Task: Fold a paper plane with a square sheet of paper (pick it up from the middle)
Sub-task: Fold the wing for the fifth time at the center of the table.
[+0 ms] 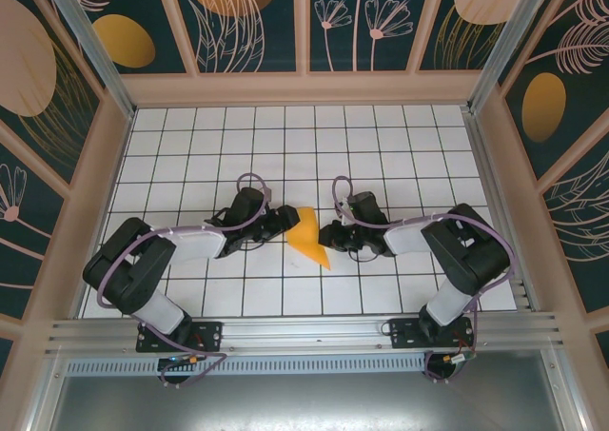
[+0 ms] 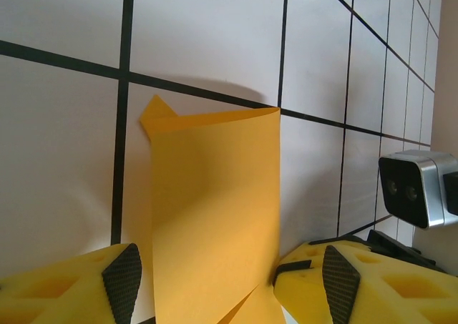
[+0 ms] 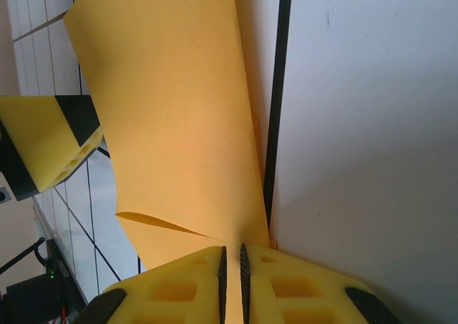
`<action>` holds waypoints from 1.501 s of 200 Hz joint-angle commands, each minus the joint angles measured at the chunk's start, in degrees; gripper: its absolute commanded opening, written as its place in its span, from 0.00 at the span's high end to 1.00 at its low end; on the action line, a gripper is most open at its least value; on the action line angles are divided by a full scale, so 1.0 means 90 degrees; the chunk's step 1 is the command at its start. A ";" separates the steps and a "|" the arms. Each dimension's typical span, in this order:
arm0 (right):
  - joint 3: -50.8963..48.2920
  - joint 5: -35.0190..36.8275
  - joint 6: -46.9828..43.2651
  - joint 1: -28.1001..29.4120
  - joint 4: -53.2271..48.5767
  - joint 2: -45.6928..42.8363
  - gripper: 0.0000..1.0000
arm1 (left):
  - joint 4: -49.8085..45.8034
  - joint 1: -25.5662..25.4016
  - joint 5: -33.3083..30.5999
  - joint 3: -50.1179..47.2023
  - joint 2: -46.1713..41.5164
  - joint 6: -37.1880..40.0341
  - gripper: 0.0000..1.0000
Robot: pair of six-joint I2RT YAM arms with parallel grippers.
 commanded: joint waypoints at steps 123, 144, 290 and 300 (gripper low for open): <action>-0.0612 -0.0006 0.0759 -0.0182 0.1018 0.0469 0.82 | 0.1262 0.0038 0.1073 0.0105 0.0550 -0.0543 0.51; -0.0676 0.0068 0.0852 -0.0192 0.1099 0.0343 0.80 | 0.1250 0.0041 0.1022 0.0049 0.0543 -0.0589 0.59; -0.0805 0.2277 0.0033 0.0033 -0.0158 -0.2602 0.65 | 0.0834 0.0051 0.0738 0.0114 0.0298 -0.0514 0.98; -0.1030 0.3144 -0.0183 0.0381 0.0040 -0.3000 0.62 | 0.0831 0.0049 0.0761 0.0140 0.0324 -0.0509 0.98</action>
